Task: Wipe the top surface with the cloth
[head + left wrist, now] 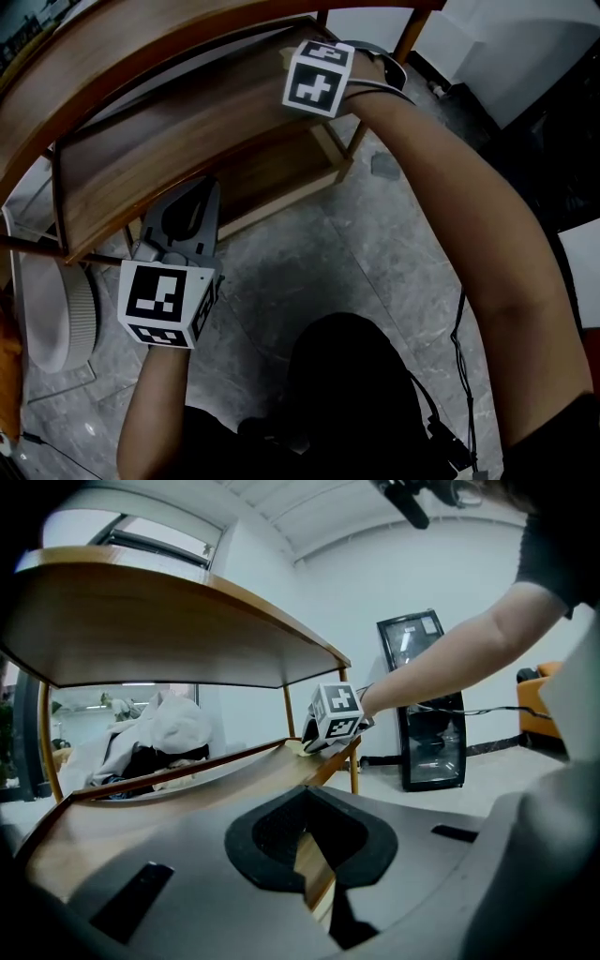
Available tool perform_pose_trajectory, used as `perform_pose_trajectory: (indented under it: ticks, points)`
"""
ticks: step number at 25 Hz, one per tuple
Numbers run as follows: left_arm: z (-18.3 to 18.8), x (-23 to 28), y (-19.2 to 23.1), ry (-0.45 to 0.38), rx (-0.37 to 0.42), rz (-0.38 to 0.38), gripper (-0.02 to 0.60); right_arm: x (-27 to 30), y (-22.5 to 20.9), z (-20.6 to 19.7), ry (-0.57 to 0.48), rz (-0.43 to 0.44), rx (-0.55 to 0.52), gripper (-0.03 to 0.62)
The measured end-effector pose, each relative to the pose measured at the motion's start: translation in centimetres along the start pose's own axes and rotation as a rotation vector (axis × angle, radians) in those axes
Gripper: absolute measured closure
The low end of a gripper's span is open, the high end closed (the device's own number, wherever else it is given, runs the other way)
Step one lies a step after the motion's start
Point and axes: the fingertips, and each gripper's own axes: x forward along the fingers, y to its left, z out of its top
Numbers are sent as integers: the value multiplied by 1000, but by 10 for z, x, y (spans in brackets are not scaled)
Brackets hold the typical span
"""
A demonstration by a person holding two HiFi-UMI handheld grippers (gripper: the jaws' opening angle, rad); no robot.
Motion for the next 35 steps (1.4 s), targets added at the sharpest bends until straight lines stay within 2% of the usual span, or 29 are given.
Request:
perform_pose_trajectory:
  ticks: [6,12,14,16,18,19,21,24,26,30,35]
  points:
    - [9,2,0,-8,9,7,569,2,-12,-25,100,-51,-38,525]
    - [34,-1,33,-56,73,53,569,1,-14,-33,178,-94,-94,528]
    - [40,-6,55,-64,95,82,569,2,-14,-33,178,-83,-61,530]
    - [37,-13,82,-48,103,111,569,3,-16,-35,161,-65,20,528]
    - [32,-19,109,-21,103,145,569,-1,-18,-23,112,-84,55,528]
    - [30,-24,122,-7,107,165,569,-5,-16,-1,45,-107,23,528]
    - [28,-35,141,12,123,207,569,-17,6,75,-166,-115,-94,528]
    - [22,-55,157,29,147,254,569,-44,58,204,-478,-42,-192,528]
    - [12,-71,165,39,145,275,569,-60,86,273,-611,3,-207,528]
    - [-5,-109,182,51,102,310,569,-76,134,366,-756,76,-284,528]
    - [-11,-136,191,63,124,335,569,-63,163,419,-761,83,-443,528]
